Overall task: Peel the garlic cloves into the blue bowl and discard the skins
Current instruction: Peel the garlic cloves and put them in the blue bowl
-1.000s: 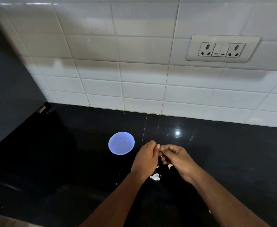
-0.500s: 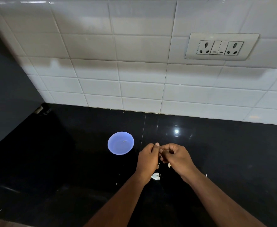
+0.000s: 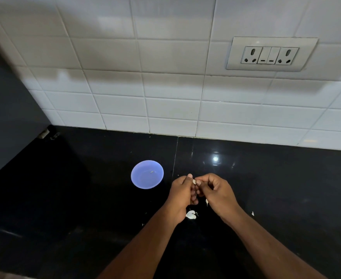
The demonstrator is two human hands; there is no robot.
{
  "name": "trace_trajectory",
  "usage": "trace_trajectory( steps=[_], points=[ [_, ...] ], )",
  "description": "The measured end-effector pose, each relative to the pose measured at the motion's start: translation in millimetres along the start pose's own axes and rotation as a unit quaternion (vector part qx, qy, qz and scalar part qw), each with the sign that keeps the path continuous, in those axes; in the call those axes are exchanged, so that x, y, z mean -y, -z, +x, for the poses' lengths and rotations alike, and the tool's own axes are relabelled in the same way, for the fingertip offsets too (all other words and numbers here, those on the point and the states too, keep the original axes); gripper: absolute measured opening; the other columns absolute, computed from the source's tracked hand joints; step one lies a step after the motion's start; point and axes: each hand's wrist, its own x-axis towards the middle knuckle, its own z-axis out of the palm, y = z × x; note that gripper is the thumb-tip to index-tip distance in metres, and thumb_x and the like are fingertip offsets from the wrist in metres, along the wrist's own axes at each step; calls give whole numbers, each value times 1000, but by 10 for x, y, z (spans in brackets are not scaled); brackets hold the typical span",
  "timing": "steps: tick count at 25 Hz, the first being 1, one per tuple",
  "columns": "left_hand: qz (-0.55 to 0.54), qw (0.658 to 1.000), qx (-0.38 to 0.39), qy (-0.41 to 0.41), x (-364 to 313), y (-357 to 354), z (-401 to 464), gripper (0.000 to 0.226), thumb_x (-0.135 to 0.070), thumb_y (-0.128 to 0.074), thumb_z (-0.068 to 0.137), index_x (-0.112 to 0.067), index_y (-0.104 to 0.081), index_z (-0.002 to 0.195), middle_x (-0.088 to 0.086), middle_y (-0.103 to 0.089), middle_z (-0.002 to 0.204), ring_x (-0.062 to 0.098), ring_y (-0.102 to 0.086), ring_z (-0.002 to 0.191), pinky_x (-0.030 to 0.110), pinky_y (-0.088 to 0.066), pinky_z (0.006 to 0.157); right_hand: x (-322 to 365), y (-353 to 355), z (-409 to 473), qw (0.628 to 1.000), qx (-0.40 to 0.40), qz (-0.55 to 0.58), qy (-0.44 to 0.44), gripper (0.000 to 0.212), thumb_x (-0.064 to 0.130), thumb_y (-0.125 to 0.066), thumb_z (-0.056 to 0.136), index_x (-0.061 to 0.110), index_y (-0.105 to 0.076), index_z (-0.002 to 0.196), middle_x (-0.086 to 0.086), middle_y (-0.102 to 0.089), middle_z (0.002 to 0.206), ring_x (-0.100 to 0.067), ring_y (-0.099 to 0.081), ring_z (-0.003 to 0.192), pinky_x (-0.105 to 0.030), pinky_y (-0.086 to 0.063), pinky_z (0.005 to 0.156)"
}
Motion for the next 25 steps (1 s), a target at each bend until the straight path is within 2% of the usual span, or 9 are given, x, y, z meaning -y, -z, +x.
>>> trace_trajectory(
  steps=[6, 8, 10, 13, 16, 18, 21, 23, 25],
  points=[
    [65, 997, -31, -35, -9, -17, 26, 30, -26, -48, 111, -5, -58, 93, 4, -58, 68, 11, -54, 56, 25, -49, 52, -28, -4, -25, 997, -15, 73, -34, 11, 9, -65, 101, 10, -76, 104, -9, -79, 90, -20, -75, 83, -26, -60, 77],
    [81, 994, -30, -66, 4, -11, -17, 25, -23, -48, 111, -3, -59, 101, 4, -63, 74, 9, -60, 62, 24, -53, 57, -45, 23, -6, 996, -27, 72, -41, 10, 10, -70, 99, 14, -77, 103, -8, -79, 91, -23, -75, 87, -32, -61, 80],
    [98, 989, -7, -108, 19, 26, -67, 16, -21, -56, 108, -8, -65, 106, 6, -70, 83, 9, -65, 69, 25, -56, 63, -52, 72, 13, 996, -32, 74, -47, 9, 12, -73, 96, 16, -78, 102, -9, -79, 93, -27, -75, 90, -36, -62, 84],
    [142, 974, -25, -174, 27, 80, -100, 4, -18, -69, 100, -16, -71, 97, 2, -75, 87, 7, -68, 71, 27, -58, 64, -19, 130, 16, 995, -29, 78, -50, 8, 13, -74, 95, 14, -80, 100, -8, -79, 92, -20, -74, 85, -30, -61, 81],
    [171, 961, -55, -211, 20, 75, -94, 7, -15, -72, 97, -18, -72, 91, 0, -73, 82, 7, -66, 69, 30, -58, 62, 20, 144, 8, 994, -13, 93, -56, 8, 12, -73, 96, 10, -80, 100, -15, -78, 90, -17, -70, 79, -25, -60, 74],
    [143, 968, -39, -202, 15, 74, -92, 5, -13, -70, 98, -15, -71, 93, 2, -73, 79, 12, -66, 69, 30, -57, 62, 29, 166, 13, 991, 8, 112, -68, 10, 13, -72, 97, 8, -79, 103, -20, -76, 93, -18, -68, 80, -26, -59, 73],
    [-2, 991, 5, -137, 14, 60, -117, 6, -11, -67, 101, -6, -70, 99, 10, -72, 80, 18, -67, 71, 30, -55, 63, 43, 197, 5, 985, 41, 149, -73, 14, 12, -69, 99, 8, -79, 108, -18, -77, 95, -19, -69, 83, -29, -60, 78],
    [-92, 992, 22, -86, 27, 7, -156, 9, -12, -65, 103, -5, -69, 101, 11, -71, 81, 17, -66, 70, 28, -55, 63, 53, 194, 4, 983, 45, 164, -74, 15, 9, -66, 100, 6, -79, 109, -16, -77, 94, -18, -69, 81, -29, -60, 78],
    [-132, 990, 20, -55, 42, -44, -171, 10, -12, -61, 105, -6, -68, 100, 8, -69, 79, 14, -65, 67, 27, -56, 63, 42, 180, 0, 980, 48, 178, -81, 17, 8, -64, 101, 4, -78, 109, -17, -76, 94, -16, -67, 79, -28, -60, 76]
  ],
)
